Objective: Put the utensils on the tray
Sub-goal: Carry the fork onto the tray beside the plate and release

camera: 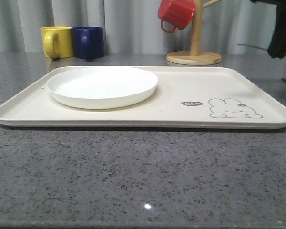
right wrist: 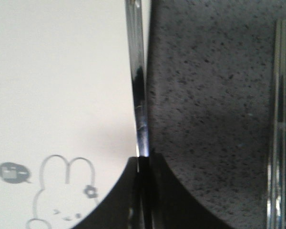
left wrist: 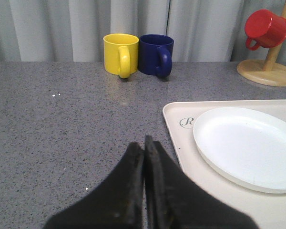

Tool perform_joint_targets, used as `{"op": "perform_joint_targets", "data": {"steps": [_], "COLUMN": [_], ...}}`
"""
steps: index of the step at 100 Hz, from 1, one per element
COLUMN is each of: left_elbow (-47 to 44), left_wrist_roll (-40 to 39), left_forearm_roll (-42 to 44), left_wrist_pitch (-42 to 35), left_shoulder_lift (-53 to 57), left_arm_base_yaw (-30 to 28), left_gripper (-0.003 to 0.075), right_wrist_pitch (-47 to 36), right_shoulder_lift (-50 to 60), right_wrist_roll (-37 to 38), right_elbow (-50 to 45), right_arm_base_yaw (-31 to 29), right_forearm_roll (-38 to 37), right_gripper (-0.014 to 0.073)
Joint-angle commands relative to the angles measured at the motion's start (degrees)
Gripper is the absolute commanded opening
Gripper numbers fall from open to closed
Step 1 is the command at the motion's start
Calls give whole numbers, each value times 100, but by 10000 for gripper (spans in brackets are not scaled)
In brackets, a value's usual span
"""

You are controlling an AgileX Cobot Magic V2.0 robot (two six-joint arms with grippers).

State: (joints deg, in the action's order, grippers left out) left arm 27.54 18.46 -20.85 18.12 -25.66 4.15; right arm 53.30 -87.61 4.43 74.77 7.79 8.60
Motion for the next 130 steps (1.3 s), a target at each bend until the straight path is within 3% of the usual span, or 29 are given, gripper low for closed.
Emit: {"op": "perform_joint_targets", "data": {"steps": [1,54,115,130], "left_elbow": [174,174,174,174], "left_wrist_roll": [-52,-52,-52,-52], "left_forearm_roll": [-68,-68,-68,-68], "left_wrist_pitch": [-418,-418,-418,-418], "left_shoulder_lift": [-17,-17,-17,-17], "left_arm_base_yaw": [-15,-15,-15,-15], "left_gripper": [-17,-17,-17,-17], "right_wrist_pitch": [-284,-1083,-1528,-1540], "right_shoulder_lift": [375,-216,-839,-917], "right_wrist_roll": [457,3017,3358,3358], "right_elbow": [233,233,233,233], "right_arm_base_yaw": [258,1986,2157,2157], "right_forearm_roll": [97,-1353,-1301,-1260], "right_gripper": [-55,-56,-55,-4]}}
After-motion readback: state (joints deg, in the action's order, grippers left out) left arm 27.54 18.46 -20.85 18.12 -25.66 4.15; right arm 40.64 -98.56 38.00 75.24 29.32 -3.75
